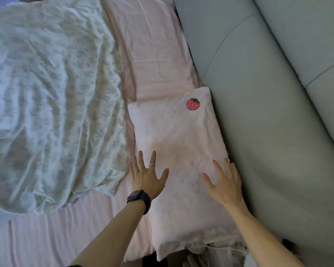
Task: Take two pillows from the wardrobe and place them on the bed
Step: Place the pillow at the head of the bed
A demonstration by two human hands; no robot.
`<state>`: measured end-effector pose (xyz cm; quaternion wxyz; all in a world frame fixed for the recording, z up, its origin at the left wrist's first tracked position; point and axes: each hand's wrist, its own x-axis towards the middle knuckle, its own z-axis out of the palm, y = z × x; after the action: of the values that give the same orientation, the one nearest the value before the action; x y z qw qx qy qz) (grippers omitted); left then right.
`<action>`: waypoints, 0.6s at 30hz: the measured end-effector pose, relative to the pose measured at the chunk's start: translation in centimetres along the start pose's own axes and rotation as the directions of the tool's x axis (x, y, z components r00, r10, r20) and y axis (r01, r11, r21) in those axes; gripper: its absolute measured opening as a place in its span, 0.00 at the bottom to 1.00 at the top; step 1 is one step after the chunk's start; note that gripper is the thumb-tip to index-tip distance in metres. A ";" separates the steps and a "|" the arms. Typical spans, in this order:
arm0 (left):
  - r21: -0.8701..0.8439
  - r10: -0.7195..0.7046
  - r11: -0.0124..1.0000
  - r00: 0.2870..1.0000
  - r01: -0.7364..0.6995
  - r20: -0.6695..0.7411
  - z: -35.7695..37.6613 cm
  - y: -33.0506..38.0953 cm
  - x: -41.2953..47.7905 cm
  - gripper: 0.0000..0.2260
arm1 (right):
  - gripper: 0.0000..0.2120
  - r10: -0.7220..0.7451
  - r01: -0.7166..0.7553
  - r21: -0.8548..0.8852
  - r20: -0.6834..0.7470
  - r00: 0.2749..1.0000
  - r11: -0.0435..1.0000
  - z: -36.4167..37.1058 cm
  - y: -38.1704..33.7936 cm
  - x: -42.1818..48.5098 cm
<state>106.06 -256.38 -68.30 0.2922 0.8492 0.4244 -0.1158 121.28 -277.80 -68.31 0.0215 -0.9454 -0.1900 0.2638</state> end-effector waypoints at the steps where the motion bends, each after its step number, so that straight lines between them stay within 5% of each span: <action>1: 0.017 0.038 0.999 0.999 -0.038 -0.017 0.9 0.3 0.2 0.37 | 0.38 -0.008 0.008 0.003 0.000 1.000 1.000 0.7 -0.2 0.4; 7: 0.048 0.049 0.998 0.997 -0.052 0.058 7.9 -0.4 1.6 0.37 | 0.38 0.058 -0.059 0.011 0.099 0.993 0.998 6.8 1.0 2.3; 18: 0.291 0.080 0.954 0.997 -0.075 -0.008 14.6 -2.9 6.2 0.39 | 0.35 0.097 -0.101 0.025 0.127 0.987 0.995 12.5 1.7 5.9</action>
<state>108.31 -259.63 -83.95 0.1642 0.9000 0.3720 -0.1570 120.21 -277.93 -82.23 0.0113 -0.9348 -0.1395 0.3263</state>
